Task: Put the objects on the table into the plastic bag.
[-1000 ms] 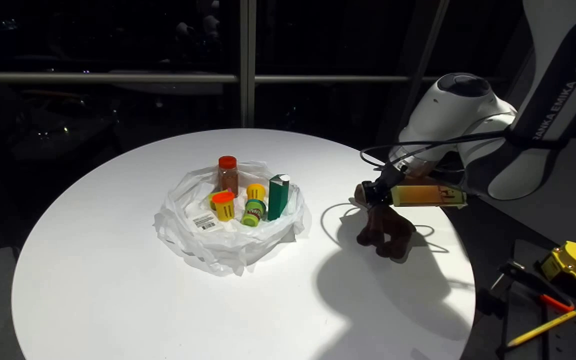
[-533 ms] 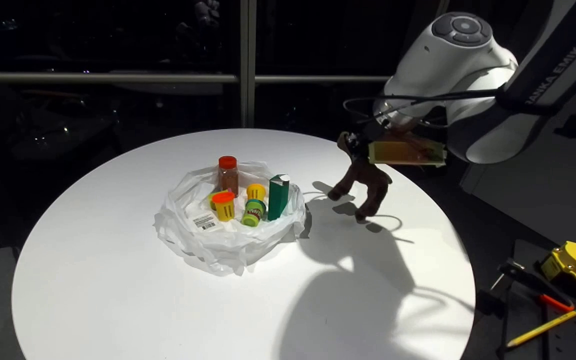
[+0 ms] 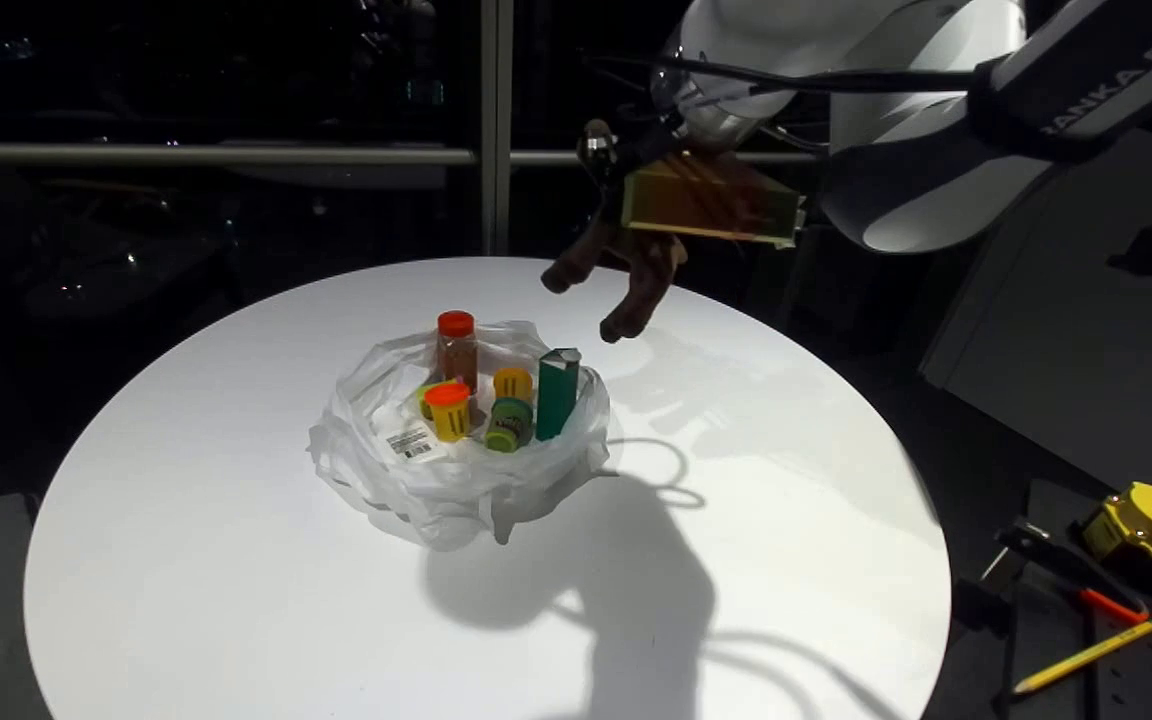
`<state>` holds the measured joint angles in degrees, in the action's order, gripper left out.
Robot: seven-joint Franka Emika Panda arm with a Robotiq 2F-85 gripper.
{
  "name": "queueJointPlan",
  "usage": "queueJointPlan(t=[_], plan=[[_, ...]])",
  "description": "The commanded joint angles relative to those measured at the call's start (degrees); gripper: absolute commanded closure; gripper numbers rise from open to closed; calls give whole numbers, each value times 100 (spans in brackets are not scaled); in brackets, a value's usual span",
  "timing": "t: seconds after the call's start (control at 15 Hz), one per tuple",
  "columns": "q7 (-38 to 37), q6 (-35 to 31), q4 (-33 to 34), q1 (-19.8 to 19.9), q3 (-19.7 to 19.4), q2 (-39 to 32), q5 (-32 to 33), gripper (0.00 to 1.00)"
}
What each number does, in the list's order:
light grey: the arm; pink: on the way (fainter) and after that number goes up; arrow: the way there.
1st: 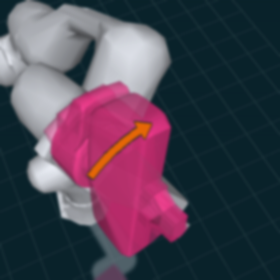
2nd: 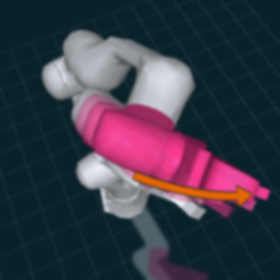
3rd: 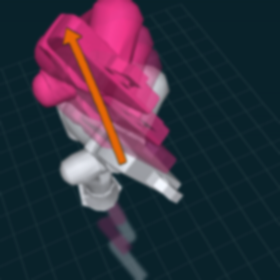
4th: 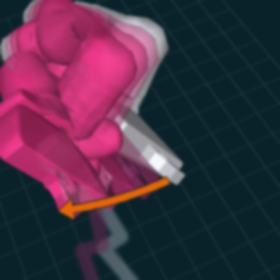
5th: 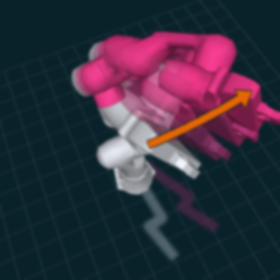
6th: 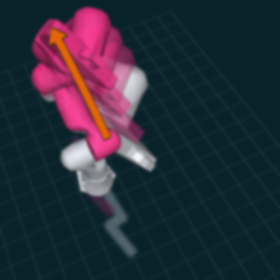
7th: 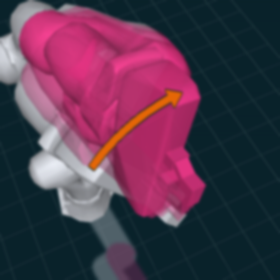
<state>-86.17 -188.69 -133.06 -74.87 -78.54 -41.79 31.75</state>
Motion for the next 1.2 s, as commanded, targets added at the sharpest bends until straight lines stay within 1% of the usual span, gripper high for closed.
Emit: queueJointPlan(t=[0.0,0.07,0.13,0.2,0.33,0.47,0.67,1.0,1.13], plan=[[106,-266,-141,-1288,-743,-1212,-1503,92],[272,-267,-80,-1365,-641,-1446,-1970,92],[531,-177,-63,-1504,-580,-1522,-2430,92],[798,-131,-26,-1549,-450,-1635,-2904,92],[1251,-9,106,-1420,-134,-1658,-3521,92],[1688,-14,271,-1085,298,-1483,-3877,92],[2281,-38,602,-444,923,-1226,-4133,92],[3183,-231,1289,755,1993,-748,-4190,92],[3559,-217,1521,1240,2483,-533,-4175,92]])
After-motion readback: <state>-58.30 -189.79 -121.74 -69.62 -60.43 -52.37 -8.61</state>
